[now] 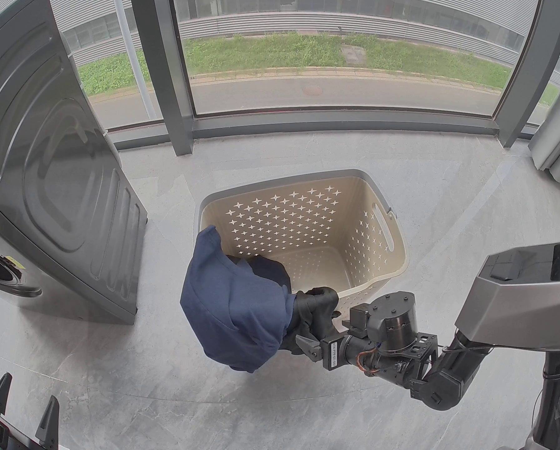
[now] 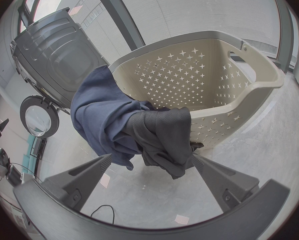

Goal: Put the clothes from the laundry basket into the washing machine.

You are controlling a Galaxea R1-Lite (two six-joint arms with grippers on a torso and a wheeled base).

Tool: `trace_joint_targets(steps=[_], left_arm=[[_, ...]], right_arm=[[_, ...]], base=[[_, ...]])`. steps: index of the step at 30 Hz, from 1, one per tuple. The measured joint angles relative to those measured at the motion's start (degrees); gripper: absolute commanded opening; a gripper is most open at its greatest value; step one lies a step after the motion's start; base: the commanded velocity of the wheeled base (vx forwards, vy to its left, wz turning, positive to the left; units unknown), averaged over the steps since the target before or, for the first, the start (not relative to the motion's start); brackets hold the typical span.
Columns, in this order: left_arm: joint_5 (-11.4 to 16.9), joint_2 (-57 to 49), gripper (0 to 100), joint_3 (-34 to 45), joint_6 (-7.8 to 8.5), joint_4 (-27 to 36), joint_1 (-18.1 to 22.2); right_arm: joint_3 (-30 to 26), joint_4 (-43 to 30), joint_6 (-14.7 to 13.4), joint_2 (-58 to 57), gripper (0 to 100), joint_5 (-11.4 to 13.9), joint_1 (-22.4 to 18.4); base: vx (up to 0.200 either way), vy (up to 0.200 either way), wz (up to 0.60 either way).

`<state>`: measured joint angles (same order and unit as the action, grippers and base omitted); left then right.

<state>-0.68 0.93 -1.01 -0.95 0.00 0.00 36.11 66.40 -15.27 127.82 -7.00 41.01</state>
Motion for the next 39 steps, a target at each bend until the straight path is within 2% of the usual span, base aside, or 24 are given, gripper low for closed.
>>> trace_joint_targets(steps=[7, 17, 18, 29, 39], left_arm=[[0.0, 0.0, 100, 0.0, -0.02, 0.0, 0.0], [-0.1, 0.0, 100, 0.0, -0.16, 0.0, 0.0], [-0.1, 0.0, 100, 0.0, -0.17, 0.0, 0.0], [-0.2, 0.0, 100, 0.0, -0.27, 0.0, 0.0], [-0.2, 0.0, 100, 0.0, -0.33, 0.0, 0.0]], right_arm=[[4.0, -0.1, 0.2, 3.0, 100, -1.7, -0.6], [8.4, 0.1, 0.3, 6.0, 100, -2.1, -2.3], [8.6, 0.2, 0.3, 6.2, 0, -2.1, -2.3], [8.4, 2.8, 0.1, 6.2, 0, -2.1, -2.1], [3.1, 2.9, -0.8, -0.4, 0, -2.0, -1.8]], base=[[0.000, 0.000, 0.00], [0.000, 0.000, 0.00], [0.000, 0.000, 0.00], [0.000, 0.000, 0.00], [0.000, 0.000, 0.00]])
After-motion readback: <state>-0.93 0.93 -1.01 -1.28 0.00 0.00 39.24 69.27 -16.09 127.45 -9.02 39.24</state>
